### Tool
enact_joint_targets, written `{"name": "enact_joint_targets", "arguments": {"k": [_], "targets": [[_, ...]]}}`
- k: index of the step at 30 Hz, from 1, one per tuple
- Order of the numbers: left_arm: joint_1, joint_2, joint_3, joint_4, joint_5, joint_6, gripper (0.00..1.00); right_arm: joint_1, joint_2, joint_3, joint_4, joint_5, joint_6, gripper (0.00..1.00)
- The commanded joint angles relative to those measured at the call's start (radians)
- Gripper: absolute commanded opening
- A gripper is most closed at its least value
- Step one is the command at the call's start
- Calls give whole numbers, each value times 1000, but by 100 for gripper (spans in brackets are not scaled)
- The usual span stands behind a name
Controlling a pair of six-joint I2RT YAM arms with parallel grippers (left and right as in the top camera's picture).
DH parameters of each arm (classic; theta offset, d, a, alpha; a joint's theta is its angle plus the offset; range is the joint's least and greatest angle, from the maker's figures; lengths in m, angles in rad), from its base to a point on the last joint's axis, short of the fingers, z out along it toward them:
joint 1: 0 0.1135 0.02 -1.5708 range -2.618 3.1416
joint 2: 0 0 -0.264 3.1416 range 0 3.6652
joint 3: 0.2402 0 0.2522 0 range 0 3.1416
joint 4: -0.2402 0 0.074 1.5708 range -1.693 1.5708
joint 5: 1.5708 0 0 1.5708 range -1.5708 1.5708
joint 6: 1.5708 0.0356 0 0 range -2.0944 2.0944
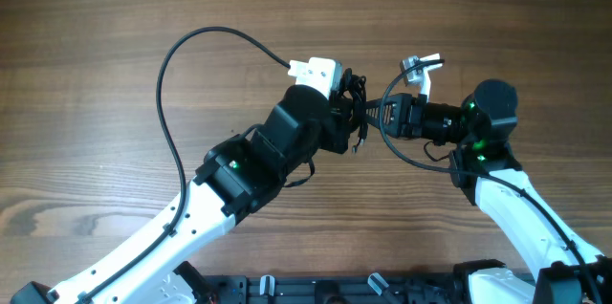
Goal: Untangle cables
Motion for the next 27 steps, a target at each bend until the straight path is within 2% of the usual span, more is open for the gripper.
{"name": "enact_joint_targets", "arguments": {"k": [1,4,6,13,15,16,20,25,27], "targets": [[-32,-12,11,45,151,48,4,11,19,8,-6,27,-9,4],[-32,-12,11,55,357,139,4,11,19,8,-6,70,-35,4],[-32,-12,11,55,445,166,4,11,19,8,-6,100,-45,5],[-32,-8,11,55,566,183,4,11,19,8,-6,116,-32,7],[-29,-8,11,51,563,183,4,8,19,8,-6,111,-34,16],[-14,-9,11,48,563,183,4,0,19,8,0,108,-36,26],[111,-19,11,10,565,141,4,-90,19,8,70,-21,-36,50],[296,-27,11,7,602,-25,4,-275,19,8,174,-255,-37,70],[368,-26,11,3,616,-153,4,-358,19,8,193,-291,-77,91]]}}
